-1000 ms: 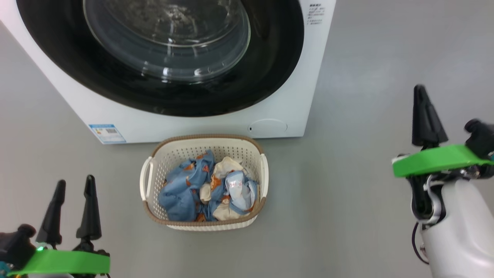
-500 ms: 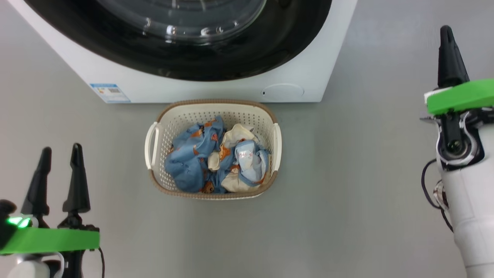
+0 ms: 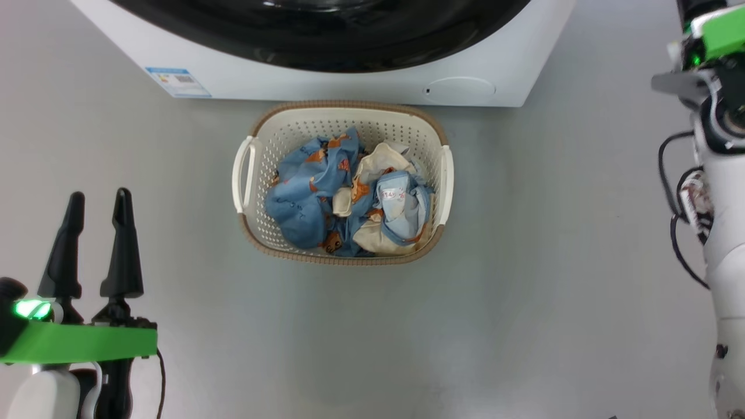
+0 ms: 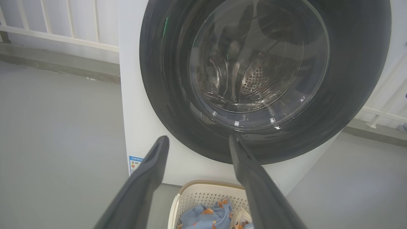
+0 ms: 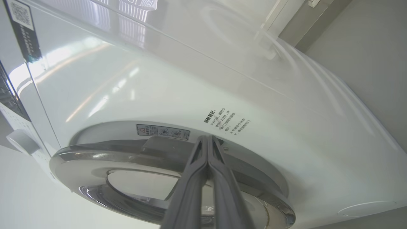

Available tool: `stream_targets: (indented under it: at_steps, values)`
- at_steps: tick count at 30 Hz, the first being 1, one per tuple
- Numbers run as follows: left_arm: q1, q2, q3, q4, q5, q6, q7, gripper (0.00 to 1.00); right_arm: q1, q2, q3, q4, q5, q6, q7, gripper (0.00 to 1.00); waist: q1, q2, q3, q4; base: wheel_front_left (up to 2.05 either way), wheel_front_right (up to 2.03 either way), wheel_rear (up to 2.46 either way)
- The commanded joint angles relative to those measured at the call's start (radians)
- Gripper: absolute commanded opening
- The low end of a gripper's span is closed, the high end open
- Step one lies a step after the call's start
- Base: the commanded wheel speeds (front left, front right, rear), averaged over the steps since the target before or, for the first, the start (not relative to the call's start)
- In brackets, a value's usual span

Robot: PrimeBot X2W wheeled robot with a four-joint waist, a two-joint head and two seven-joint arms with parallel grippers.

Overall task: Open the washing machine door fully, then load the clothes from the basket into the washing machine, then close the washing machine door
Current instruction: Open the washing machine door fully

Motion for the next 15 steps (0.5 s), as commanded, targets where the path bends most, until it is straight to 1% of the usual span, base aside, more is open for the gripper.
stream_targets:
  at_steps: [1, 7, 15]
  values:
    - [-0.031, 0.036, 0.033, -0.028, -0.009, -0.002, -0.006, 1.0, -0.029, 0.011, 0.004, -0.023, 0.019, 0.005, 0.013, 0.0, -0.0001, 0.0, 0.021, 0.017, 0.0, 0.0, 0.0]
    - [-0.036, 0.033, 0.021, -0.024, -0.019, -0.002, -0.006, 1.0, -0.107, 0.0, 0.0, 0.011, 0.075, 0.005, 0.078, 0.0, -0.0001, 0.0, 0.043, 0.033, 0.0, 0.0, 0.0]
    - [-0.046, 0.031, 0.009, -0.016, -0.033, -0.002, -0.006, 1.0, -0.206, -0.006, 0.025, 0.078, 0.07, 0.005, 0.154, 0.0, -0.0001, 0.0, 0.074, 0.055, 0.0, 0.0, 0.0]
